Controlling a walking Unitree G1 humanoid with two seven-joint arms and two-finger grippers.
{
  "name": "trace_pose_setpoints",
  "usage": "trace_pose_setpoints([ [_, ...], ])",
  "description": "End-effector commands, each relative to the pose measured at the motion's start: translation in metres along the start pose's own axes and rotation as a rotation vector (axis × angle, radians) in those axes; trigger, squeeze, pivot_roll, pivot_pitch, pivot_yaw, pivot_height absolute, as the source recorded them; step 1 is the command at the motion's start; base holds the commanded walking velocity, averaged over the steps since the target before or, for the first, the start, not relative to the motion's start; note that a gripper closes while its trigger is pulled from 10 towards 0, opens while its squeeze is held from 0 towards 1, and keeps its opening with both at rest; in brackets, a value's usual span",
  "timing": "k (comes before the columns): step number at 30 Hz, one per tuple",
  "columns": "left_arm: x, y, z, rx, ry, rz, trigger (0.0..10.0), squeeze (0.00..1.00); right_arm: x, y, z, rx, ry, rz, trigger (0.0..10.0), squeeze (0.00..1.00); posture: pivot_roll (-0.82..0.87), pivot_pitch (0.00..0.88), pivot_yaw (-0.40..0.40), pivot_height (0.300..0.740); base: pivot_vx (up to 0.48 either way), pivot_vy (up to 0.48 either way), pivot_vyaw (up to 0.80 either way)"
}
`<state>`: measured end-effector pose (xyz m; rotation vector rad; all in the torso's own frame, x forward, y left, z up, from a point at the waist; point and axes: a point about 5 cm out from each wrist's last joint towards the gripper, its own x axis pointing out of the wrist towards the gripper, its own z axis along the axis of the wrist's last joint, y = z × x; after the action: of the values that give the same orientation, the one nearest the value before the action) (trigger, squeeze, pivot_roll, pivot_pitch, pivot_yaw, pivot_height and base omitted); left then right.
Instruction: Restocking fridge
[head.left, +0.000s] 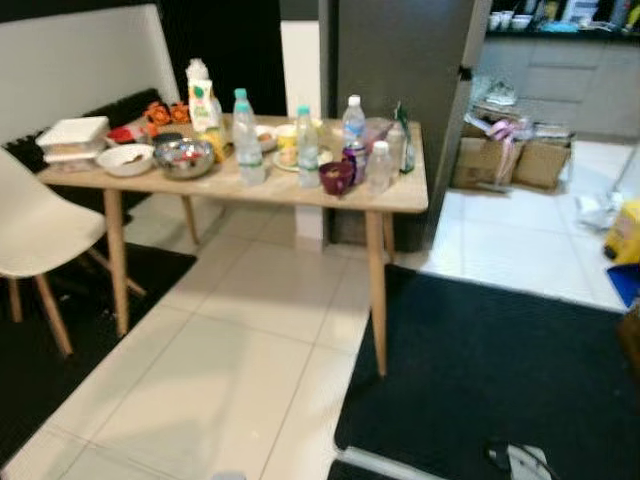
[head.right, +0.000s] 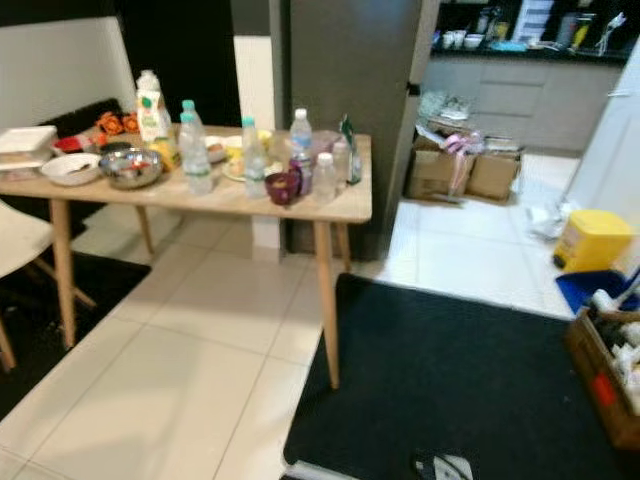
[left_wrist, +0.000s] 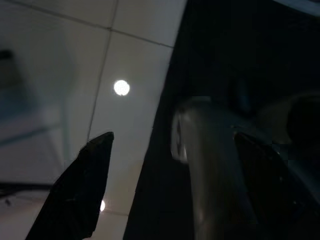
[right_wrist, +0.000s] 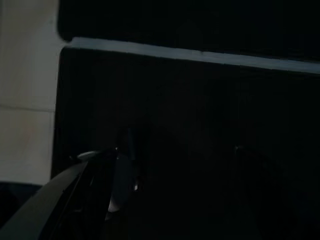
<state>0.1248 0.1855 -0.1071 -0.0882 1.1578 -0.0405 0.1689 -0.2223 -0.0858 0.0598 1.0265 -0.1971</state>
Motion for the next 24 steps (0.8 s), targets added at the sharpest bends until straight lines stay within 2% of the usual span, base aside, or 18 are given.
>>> trace_pose_setpoints([
  [1, 0.0011, -0.0011, 0.0101, 0.006, -0.031, -0.003, 10.0, 0.00, -0.0009, -0.0056, -0.0046, 0.015, 0.014, -0.017, 10.0, 0.00, -0.05, 0.000, 0.025, 0.740, 0.281, 0.000, -0.48],
  [24, 0.0007, 0.0000, 0.0086, 0.010, -0.025, 0.000, 10.0, 0.00, -0.0008, -0.0060, -0.0017, 0.018, -0.002, -0.010, 10.0, 0.00, -0.05, 0.000, 0.024, 0.740, 0.280, 0.000, 0.00],
])
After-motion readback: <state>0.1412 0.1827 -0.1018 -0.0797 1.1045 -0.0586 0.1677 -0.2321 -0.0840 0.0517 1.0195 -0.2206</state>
